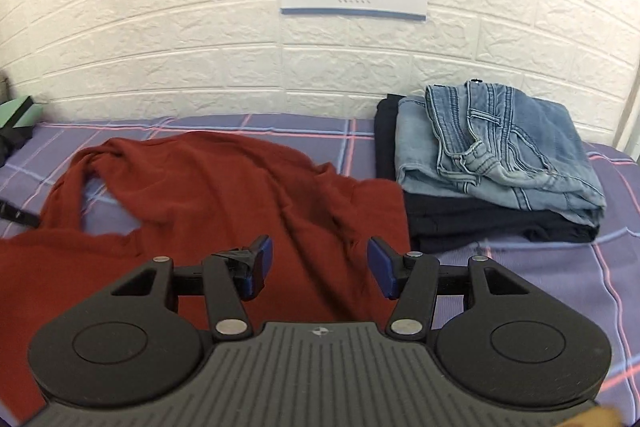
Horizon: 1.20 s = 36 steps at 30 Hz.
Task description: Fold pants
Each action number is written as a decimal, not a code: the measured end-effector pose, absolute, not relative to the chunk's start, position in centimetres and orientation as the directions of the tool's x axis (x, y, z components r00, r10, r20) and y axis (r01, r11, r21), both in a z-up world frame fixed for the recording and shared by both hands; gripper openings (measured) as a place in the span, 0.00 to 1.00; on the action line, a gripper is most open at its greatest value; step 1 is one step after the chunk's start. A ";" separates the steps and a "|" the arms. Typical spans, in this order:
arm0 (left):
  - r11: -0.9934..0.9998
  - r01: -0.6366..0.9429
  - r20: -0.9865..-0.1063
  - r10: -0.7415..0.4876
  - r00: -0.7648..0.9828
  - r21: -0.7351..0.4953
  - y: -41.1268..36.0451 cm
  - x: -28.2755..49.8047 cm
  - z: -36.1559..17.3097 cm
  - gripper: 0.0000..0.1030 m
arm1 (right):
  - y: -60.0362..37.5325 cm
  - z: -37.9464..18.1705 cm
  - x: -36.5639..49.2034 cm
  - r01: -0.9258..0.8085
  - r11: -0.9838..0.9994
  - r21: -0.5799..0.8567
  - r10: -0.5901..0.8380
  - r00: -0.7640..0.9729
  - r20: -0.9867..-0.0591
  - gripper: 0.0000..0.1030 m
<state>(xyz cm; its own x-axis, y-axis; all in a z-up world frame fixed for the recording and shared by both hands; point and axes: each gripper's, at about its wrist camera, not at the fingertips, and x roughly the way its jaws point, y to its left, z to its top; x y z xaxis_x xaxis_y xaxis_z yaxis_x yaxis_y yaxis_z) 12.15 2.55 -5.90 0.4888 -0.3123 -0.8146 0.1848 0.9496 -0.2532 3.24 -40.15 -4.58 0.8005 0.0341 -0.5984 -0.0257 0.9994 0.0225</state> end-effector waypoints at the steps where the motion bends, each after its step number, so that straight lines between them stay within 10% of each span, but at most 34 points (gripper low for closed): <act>1: 0.949 0.188 -0.817 -0.313 0.484 -0.252 2.4 12.4 -6.1 1.00 | -40.5 -4.7 4.1 -0.019 1.000 0.023 0.029 0.800 -0.599 0.87; 12: 0.961 0.252 -0.821 -0.237 0.520 -0.117 1.9 13.7 -5.4 0.90 | -42.2 -4.7 10.3 -0.119 0.990 0.080 0.143 0.786 -0.602 0.87; 21: 0.962 -0.014 -0.598 0.181 0.781 0.273 8.3 17.5 4.2 0.90 | -40.7 -4.1 11.7 -0.267 0.963 -0.018 0.189 0.726 -0.661 0.95; 36: 0.942 -0.019 -0.609 0.233 0.758 0.336 8.2 22.1 2.1 0.90 | -40.4 -5.2 15.9 -0.374 0.923 -0.087 0.186 0.633 -0.752 0.94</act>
<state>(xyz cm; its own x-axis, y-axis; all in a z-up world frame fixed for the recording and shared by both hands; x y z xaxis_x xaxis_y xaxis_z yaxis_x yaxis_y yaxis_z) 22.14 8.19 2.05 0.7581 0.2330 -0.6091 -0.0193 0.9416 0.3362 15.93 -40.35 -5.17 0.6325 0.1858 -0.7519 -0.3743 0.9233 -0.0868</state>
